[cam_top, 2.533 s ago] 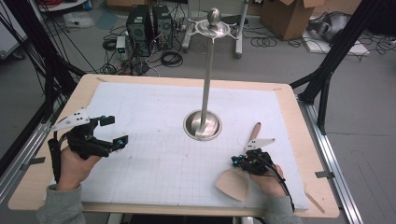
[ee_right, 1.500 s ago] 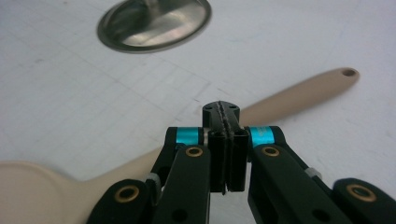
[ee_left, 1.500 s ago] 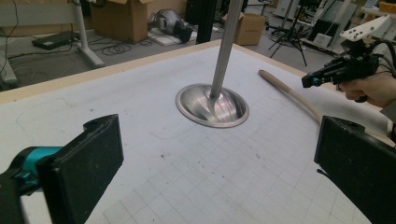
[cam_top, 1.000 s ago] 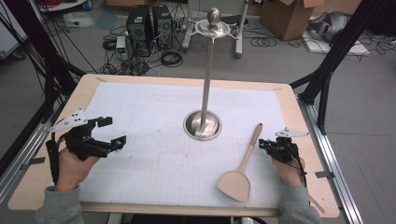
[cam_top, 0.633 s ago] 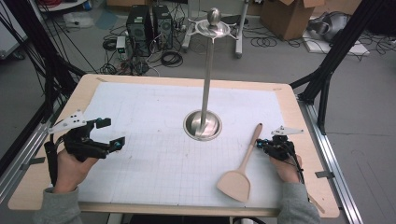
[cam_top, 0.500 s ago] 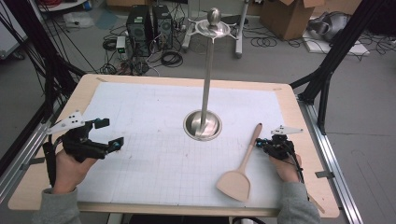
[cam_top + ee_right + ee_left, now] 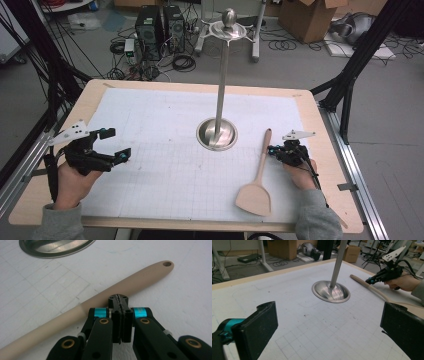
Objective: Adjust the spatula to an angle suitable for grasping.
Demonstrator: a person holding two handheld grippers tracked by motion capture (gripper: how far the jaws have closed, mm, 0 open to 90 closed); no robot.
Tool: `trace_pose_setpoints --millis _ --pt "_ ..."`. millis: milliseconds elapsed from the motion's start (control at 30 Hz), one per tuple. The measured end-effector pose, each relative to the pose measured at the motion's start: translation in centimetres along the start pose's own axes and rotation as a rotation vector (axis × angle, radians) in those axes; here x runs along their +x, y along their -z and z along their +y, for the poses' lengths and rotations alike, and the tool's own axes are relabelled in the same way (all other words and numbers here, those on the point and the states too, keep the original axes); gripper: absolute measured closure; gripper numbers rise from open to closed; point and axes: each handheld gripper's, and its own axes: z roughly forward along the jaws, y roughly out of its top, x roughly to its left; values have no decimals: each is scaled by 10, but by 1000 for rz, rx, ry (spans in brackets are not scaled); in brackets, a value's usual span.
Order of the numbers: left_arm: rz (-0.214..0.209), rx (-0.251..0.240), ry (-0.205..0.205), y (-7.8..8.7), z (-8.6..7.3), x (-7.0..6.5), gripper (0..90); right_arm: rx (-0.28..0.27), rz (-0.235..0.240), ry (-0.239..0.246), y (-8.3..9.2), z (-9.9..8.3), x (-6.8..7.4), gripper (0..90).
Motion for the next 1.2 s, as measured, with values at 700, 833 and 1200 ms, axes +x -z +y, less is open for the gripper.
trace_pose_setpoints --millis 700,833,1200 --pt "22 11 7 8 -5 1 17 18 94 77 -25 22 13 900" --pt "24 13 3 8 -6 0 17 23 99 89 -27 24 16 900" --pt "15 7 6 6 -4 3 17 -7 63 94 -5 27 18 900"
